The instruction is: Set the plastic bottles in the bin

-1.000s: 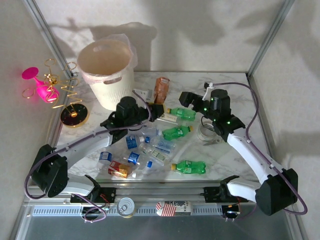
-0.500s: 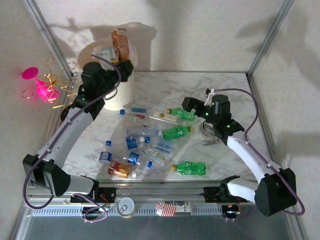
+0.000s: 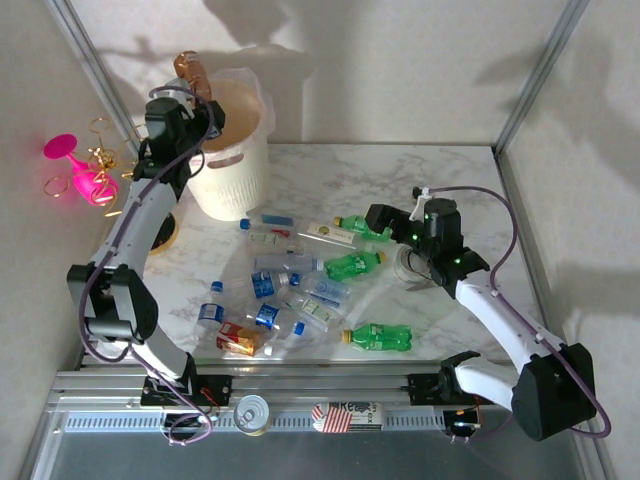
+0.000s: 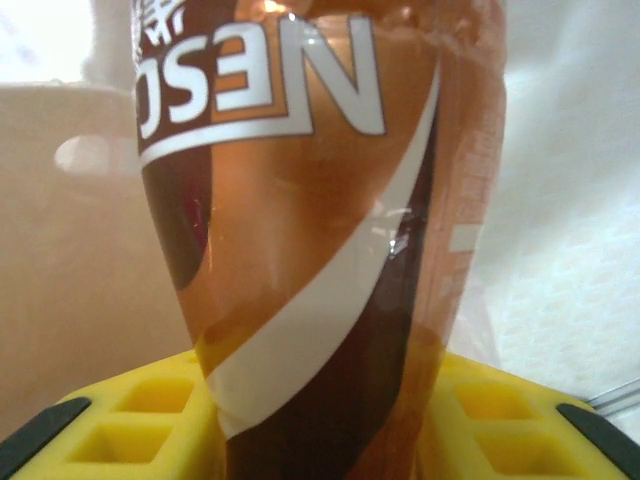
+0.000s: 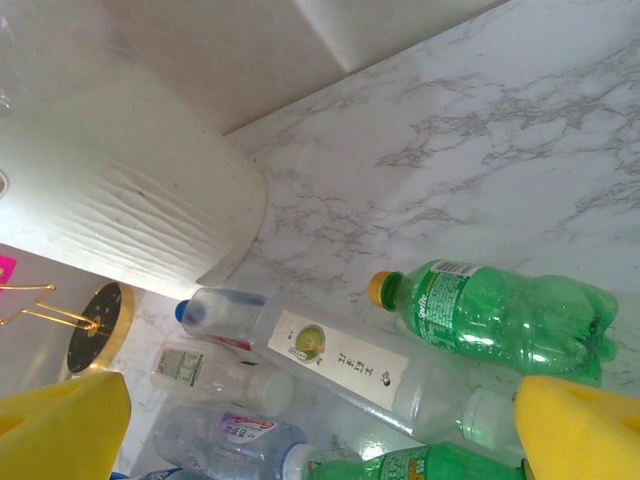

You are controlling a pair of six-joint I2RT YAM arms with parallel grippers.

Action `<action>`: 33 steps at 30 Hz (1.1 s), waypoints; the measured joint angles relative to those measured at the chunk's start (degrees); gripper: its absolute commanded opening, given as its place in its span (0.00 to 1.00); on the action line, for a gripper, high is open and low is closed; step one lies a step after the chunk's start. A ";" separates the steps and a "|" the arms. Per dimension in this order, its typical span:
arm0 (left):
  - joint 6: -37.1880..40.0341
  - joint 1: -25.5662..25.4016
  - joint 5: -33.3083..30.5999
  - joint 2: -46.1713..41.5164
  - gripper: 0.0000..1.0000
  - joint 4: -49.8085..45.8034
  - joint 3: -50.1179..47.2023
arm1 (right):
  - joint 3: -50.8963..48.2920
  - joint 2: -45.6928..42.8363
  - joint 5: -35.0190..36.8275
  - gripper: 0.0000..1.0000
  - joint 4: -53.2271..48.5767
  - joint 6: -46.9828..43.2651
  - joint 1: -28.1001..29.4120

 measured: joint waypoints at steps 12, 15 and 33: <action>-0.87 -0.04 -0.46 2.01 0.79 -4.04 1.88 | -0.72 -1.09 0.39 0.99 -0.70 -0.66 0.00; -1.09 -0.04 -0.46 2.01 0.83 -4.17 2.12 | -0.85 -1.09 0.37 0.99 -1.01 -0.66 0.00; -1.73 -13.49 -0.94 -15.23 1.00 3.78 -10.45 | 2.58 0.63 3.87 0.99 -12.66 -1.03 4.31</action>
